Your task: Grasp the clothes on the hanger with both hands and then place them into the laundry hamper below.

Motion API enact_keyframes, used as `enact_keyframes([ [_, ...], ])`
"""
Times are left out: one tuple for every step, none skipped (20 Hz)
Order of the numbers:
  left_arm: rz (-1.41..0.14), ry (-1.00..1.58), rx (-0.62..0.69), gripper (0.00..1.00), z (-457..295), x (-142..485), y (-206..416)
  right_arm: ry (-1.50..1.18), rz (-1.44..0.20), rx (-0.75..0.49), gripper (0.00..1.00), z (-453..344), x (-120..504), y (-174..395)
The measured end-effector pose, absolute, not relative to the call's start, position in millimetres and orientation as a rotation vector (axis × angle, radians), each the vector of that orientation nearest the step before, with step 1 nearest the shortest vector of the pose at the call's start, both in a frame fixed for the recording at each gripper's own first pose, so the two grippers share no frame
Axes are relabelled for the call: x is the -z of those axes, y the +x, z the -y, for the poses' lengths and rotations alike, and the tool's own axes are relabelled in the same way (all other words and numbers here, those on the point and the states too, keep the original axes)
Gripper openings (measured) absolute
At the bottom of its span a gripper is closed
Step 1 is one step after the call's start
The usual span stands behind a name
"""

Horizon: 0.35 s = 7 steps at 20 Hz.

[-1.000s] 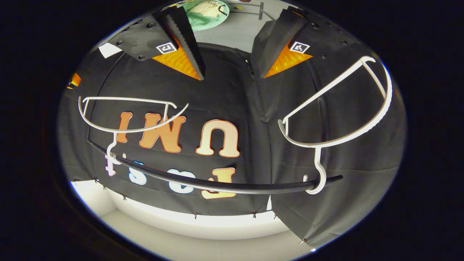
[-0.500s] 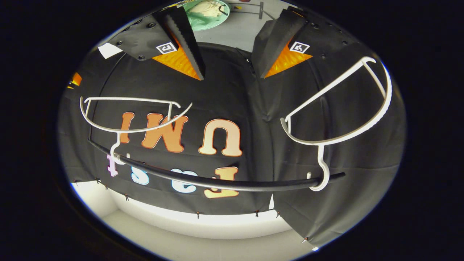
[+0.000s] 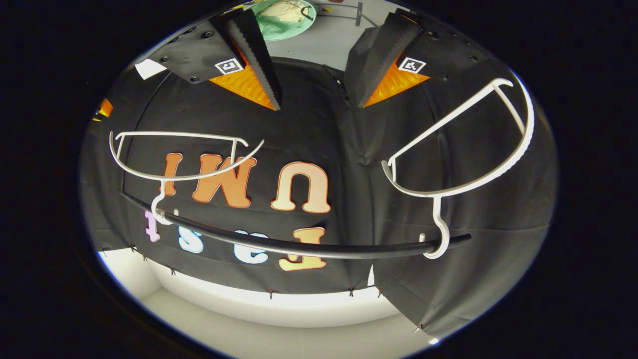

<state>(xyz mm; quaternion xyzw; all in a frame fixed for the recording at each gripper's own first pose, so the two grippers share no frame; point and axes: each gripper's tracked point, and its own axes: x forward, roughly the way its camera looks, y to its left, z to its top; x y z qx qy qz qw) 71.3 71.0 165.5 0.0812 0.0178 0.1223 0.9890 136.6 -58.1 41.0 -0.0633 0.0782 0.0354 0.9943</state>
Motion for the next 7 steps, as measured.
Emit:
enact_keyframes([
  [-0.034,0.164,-0.249,1.00,-70.5,-165.5,70.8,-0.126,-0.157,-0.078,0.94,57.4,-40.6,137.2],
  [-0.031,0.167,-0.253,1.00,-69.6,-166.0,70.1,-0.124,-0.158,-0.085,0.94,58.2,-39.6,137.4],
  [-0.028,0.170,-0.259,1.00,-68.8,-165.2,69.9,-0.125,-0.159,-0.093,0.94,58.4,-39.0,137.7],
  [-0.026,0.173,-0.261,0.97,-66.0,-165.4,68.2,-0.125,-0.159,-0.095,1.00,59.8,-39.4,137.5],
  [-0.024,0.176,-0.261,0.97,-61.8,-165.2,67.2,-0.125,-0.156,-0.097,1.00,61.6,-39.5,137.7],
  [-0.021,0.178,-0.261,1.00,-58.0,-164.0,66.0,-0.124,-0.154,-0.101,0.94,62.1,-39.7,137.8],
  [-0.017,0.177,-0.264,0.97,-54.6,-164.1,64.2,-0.123,-0.153,-0.107,0.94,62.1,-39.6,137.6],
])
